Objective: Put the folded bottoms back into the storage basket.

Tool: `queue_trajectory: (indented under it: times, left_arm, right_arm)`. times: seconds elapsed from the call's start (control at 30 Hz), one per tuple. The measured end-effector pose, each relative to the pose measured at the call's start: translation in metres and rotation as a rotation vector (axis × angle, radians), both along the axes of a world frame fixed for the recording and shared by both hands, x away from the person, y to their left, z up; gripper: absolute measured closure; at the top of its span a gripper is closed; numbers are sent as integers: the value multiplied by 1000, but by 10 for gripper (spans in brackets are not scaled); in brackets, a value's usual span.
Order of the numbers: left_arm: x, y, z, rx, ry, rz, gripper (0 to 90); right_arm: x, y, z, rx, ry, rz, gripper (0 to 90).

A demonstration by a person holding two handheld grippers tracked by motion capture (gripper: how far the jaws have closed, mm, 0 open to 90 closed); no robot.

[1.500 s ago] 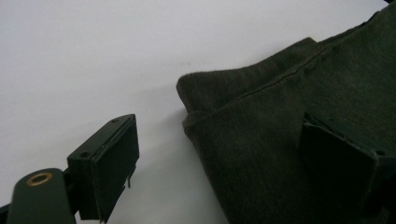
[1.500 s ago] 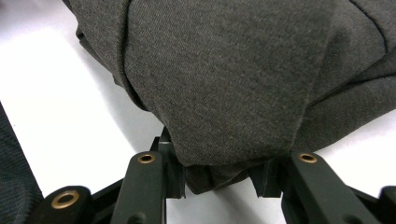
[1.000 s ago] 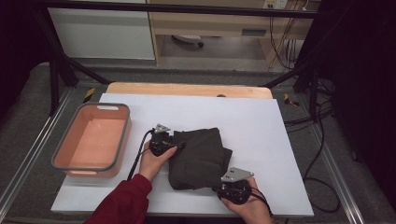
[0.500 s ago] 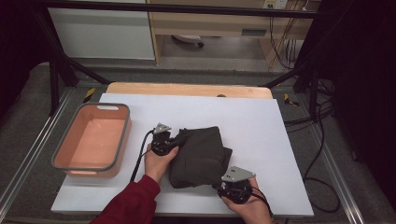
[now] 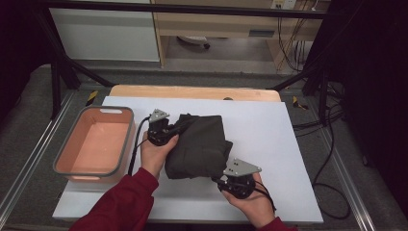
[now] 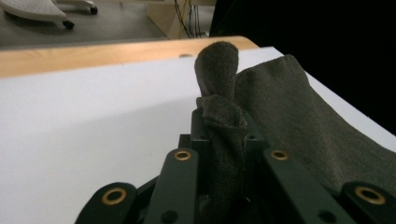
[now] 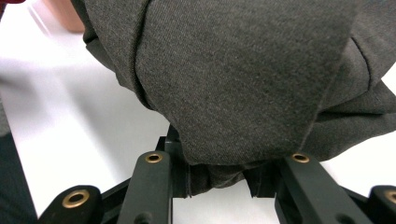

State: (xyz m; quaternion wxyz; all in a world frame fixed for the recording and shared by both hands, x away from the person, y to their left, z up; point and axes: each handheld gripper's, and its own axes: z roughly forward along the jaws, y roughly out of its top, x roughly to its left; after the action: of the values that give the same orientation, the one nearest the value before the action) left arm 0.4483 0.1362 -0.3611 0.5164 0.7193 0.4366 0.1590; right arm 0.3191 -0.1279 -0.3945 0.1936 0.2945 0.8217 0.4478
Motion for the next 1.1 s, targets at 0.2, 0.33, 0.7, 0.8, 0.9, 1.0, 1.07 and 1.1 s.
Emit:
queue_trajectory:
  times: [0.2, 0.33, 0.7, 0.8, 0.9, 1.0, 1.07, 1.1]
  left_arm:
    - [9, 15, 27, 25, -40, 20, 811]
    - [13, 26, 41, 30, -56, 38, 811]
    - [18, 67, 69, 25, -87, 97, 811]
    - [18, 76, 73, 29, -92, 110, 811]
    - [19, 85, 76, 25, -96, 120, 811]
    - [21, 92, 77, 17, -93, 132, 811]
    - [21, 95, 78, 19, -92, 137, 811]
    - [21, 96, 79, 20, -94, 139, 811]
  right_arm:
    - [17, 15, 18, 20, -4, 30, 667]
    - [26, 27, 31, 24, -9, 51, 667]
    - [45, 64, 60, 18, -28, 101, 665]
    - [49, 74, 65, 14, -29, 111, 665]
    - [52, 83, 68, 11, -29, 123, 665]
    - [54, 90, 70, 11, -30, 128, 665]
    - [56, 94, 71, 11, -30, 131, 664]
    - [57, 95, 71, 13, -31, 134, 664]
